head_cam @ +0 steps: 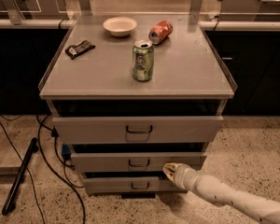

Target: Close middle drawer

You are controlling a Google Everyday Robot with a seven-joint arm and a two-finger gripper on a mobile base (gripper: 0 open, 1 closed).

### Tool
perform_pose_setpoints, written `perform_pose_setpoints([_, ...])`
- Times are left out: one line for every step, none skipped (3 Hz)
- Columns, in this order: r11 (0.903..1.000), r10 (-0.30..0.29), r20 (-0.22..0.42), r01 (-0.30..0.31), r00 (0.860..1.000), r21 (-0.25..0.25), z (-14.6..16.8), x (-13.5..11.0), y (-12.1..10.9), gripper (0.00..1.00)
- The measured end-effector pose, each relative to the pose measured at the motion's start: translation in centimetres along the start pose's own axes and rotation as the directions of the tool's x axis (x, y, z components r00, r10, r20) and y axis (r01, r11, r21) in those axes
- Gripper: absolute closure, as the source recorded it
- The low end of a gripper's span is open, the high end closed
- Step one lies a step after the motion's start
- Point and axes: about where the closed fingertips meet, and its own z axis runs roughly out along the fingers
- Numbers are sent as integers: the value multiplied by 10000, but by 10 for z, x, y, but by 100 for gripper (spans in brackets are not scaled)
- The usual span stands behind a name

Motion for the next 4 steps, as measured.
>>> perform_pose_setpoints([9994,0,-133,-5,9999,-336,0,3,1,100])
perform_pose_setpoints([9895,244,-285,-282,9993,-1421,-20,3,5,100])
perform_pose_setpoints([9413,1196,-724,-1363,9902,-3088,-59,3,19,100])
perform_pose_setpoints([8485,2065,-1357,-2464,9690,-4683,-87,0,48,100])
